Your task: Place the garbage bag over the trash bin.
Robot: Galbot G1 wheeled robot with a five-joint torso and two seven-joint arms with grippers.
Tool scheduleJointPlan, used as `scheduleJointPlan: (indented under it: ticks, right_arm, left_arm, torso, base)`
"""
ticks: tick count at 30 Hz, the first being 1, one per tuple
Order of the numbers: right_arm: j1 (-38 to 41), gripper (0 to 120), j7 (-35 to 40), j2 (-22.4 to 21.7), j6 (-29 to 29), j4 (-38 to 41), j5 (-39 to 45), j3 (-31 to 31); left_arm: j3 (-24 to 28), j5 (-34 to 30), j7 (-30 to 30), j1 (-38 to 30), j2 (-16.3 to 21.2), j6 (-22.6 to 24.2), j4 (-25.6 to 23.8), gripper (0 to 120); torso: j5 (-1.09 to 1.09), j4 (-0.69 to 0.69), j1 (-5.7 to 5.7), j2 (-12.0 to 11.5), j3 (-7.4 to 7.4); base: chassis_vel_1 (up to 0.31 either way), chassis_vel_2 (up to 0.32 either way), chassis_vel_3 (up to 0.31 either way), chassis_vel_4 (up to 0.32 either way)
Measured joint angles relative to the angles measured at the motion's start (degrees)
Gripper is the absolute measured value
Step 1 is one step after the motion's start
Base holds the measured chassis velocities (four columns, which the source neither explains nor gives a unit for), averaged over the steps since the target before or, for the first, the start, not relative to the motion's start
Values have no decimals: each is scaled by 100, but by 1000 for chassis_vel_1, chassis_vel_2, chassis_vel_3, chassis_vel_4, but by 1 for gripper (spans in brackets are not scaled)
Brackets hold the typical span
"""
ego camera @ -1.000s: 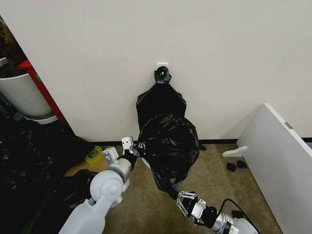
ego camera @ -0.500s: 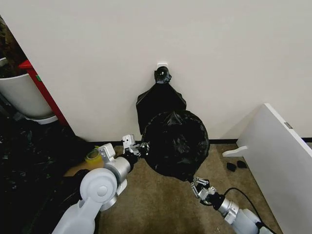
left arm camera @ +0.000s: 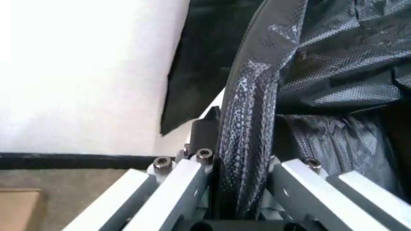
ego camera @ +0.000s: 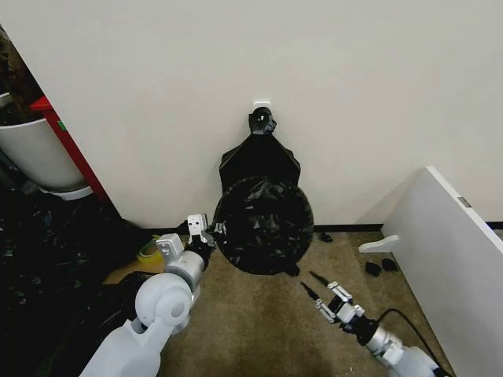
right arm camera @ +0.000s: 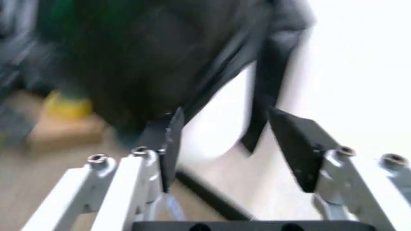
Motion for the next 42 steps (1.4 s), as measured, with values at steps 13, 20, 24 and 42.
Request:
scheduleJointPlan:
  ticks: [13, 20, 24, 42]
  right_arm:
    - [-267, 35, 1953, -3, -2663, 3037, 761, -568]
    - [143, 12, 3188, -96, -4475, 3904, 1411, -1279]
    - [625, 0, 3431, -109, -5367, 3973, 1596, -1717]
    - [2540, 0, 4293, 796, -7005, 2146, 953, -2832]
  left_arm:
    - [186, 979, 370, 151, -181, -775, 370, 1]
    - [295, 1314, 529, 27, -348, -1126, 585, 1]
    - [351, 2032, 730, 5, -424, -1509, 832, 1]
    - [793, 2731, 754, 352, -473, -1585, 653, 1]
  torso:
    - [-2, 0, 0, 0, 0]
    - [-3, 0, 1, 0, 0]
    - [-2, 0, 1, 0, 0]
    - [-1, 0, 1, 0, 0]
  base:
    - [0, 0, 0, 0]
    - [0, 0, 0, 0]
    - [0, 0, 0, 0]
    - [0, 0, 0, 0]
